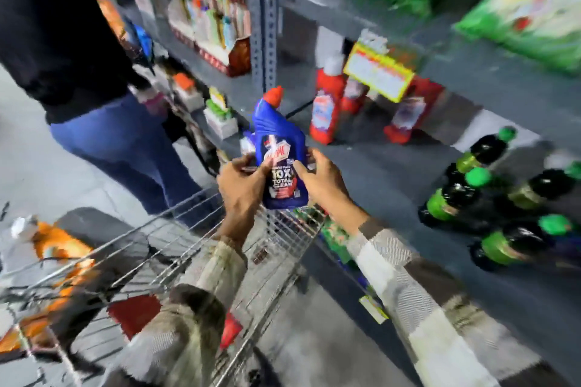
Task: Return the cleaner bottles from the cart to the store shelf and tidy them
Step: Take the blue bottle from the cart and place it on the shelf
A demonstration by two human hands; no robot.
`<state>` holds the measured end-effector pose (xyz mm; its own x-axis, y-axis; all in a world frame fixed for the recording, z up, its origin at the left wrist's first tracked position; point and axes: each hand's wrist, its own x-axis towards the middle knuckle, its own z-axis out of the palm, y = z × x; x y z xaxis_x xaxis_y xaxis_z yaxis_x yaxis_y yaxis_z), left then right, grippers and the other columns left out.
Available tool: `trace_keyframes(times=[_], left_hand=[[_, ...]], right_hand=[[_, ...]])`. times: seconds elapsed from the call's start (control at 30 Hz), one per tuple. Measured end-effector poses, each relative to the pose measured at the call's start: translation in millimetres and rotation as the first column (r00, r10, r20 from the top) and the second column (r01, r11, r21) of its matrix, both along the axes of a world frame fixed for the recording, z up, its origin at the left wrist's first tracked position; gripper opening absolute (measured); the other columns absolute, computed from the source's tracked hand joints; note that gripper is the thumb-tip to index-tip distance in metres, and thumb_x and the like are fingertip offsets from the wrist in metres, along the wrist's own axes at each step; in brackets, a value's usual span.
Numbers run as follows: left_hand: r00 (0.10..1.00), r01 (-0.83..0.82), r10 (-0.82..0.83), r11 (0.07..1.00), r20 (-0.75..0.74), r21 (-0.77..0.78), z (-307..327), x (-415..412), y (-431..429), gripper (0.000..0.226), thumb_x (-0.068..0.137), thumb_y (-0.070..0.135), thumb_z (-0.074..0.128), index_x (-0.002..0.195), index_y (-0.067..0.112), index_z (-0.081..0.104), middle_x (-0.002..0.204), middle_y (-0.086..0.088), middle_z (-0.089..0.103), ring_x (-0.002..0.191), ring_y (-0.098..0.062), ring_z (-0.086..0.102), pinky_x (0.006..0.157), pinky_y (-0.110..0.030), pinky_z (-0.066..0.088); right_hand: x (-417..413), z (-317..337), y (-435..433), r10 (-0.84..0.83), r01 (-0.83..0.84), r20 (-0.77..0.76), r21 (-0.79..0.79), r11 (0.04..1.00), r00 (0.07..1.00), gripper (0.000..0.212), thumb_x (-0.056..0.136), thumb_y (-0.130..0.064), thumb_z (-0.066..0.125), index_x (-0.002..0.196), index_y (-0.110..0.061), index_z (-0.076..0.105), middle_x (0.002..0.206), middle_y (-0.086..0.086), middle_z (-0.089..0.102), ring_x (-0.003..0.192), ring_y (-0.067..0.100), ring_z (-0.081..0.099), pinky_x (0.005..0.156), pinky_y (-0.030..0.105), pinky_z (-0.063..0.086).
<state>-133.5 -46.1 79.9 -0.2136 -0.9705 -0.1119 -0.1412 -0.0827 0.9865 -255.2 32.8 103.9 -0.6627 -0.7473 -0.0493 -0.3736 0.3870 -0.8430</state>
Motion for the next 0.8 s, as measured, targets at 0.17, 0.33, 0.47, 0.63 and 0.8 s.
trace_keyframes(times=[0.17,0.33,0.47,0.63,0.8], left_hand=[[0.984,0.156,-0.164,0.982,-0.075,-0.107,50.8,-51.1,47.4,0.030,0.058,0.051,0.083,0.075,0.026,0.078,0.060,0.008,0.071,0.057,-0.002,0.059,0.061,-0.026,0.055],[0.933,0.324,-0.343,0.933,-0.109,-0.155,56.8,-88.1,103.1,0.041,0.059,0.044,0.078,0.087,0.014,0.079,0.079,-0.009,0.077,0.070,-0.011,0.064,0.069,-0.037,0.060],[0.903,0.403,-0.417,0.906,-0.102,-0.130,48.0,-101.9,157.6,0.033,0.064,0.031,0.076,0.092,0.013,0.076,0.078,-0.010,0.072,0.059,0.001,0.057,0.061,-0.021,0.052],[0.841,0.518,-0.534,0.842,-0.093,-0.151,18.7,-117.3,225.3,0.023,0.071,0.017,0.083,0.087,0.029,0.072,0.078,-0.005,0.071,0.056,0.009,0.057,0.060,-0.014,0.052],[0.727,0.676,-0.687,0.715,-0.001,-0.180,-10.0,-146.0,300.5,0.029,0.076,0.002,0.079,0.100,0.018,0.073,0.079,-0.002,0.069,0.059,0.017,0.060,0.060,-0.010,0.047]], right_hand=[[-36.6,45.4,67.7,-0.144,0.137,-0.068,-0.091,0.986,0.987,0.035,0.088,-0.028,0.062,0.118,-0.011,0.059,0.111,0.015,0.071,0.102,0.032,0.066,0.080,0.035,0.049],[-59.1,55.4,142.2,-0.283,0.274,-0.073,-0.118,0.955,0.956,0.034,0.087,-0.027,0.063,0.116,-0.010,0.058,0.111,0.015,0.070,0.102,0.032,0.065,0.086,0.042,0.052],[-61.0,48.1,201.7,-0.382,0.373,-0.091,-0.107,0.922,0.920,0.037,0.084,-0.023,0.066,0.116,-0.007,0.059,0.111,0.017,0.071,0.102,0.031,0.066,0.087,0.040,0.051],[-57.9,21.7,279.9,-0.509,0.507,-0.002,-0.086,0.858,0.861,0.039,0.083,-0.027,0.064,0.119,-0.014,0.055,0.107,0.003,0.071,0.093,0.017,0.069,0.085,0.027,0.056],[-57.9,-4.1,366.7,-0.661,0.664,0.072,-0.073,0.744,0.747,0.032,0.086,-0.007,0.063,0.117,-0.011,0.057,0.099,-0.002,0.067,0.077,-0.018,0.059,0.072,0.001,0.045]])
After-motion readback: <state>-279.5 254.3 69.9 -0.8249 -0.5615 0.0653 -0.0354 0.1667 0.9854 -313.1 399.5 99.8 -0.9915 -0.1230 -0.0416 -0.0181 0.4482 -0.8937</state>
